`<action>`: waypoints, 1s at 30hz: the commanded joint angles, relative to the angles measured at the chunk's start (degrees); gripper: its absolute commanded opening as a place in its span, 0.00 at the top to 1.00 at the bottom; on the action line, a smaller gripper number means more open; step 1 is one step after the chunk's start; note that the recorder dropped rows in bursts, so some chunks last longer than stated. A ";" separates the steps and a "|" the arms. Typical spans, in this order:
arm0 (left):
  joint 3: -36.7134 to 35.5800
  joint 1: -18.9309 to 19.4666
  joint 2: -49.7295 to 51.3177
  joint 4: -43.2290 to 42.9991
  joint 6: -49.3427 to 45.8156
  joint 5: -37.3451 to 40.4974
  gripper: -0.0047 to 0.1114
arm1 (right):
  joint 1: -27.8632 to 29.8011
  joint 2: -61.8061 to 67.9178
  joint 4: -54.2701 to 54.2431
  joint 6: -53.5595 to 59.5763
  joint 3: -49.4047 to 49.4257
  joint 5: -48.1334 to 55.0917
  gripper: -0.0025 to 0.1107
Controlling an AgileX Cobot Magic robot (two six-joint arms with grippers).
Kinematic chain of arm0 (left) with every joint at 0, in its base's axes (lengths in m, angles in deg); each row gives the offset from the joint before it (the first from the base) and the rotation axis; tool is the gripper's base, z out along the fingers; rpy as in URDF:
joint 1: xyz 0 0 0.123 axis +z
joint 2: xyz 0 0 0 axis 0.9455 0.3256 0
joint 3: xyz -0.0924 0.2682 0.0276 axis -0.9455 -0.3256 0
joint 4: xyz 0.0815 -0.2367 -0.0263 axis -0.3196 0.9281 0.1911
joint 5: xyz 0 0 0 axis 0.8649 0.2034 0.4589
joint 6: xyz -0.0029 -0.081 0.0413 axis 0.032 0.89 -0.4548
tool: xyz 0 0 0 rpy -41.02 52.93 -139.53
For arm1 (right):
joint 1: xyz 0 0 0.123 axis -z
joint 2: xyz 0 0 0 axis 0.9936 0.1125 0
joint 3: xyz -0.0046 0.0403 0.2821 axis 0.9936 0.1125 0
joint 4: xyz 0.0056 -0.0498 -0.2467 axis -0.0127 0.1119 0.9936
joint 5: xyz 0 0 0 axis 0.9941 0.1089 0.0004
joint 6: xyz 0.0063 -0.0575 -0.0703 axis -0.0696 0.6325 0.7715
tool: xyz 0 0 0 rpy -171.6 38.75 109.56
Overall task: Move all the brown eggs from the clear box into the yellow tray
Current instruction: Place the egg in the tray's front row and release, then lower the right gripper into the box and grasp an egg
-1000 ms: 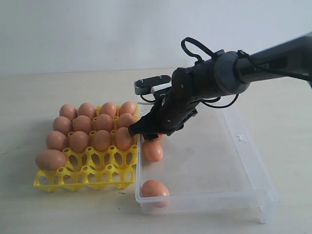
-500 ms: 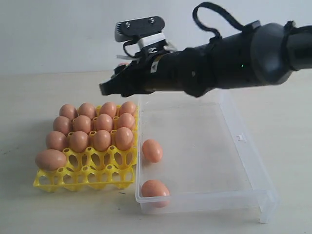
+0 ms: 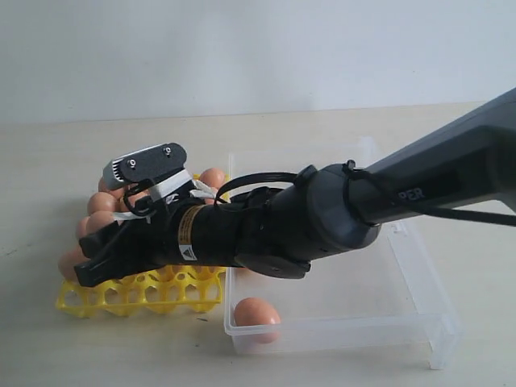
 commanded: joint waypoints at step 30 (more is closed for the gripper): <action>0.23 -0.49 -0.32 0.32 0.11 -0.71 0.96 | 8.41 -20.00 -25.96 33.50 0.09 45.20 0.95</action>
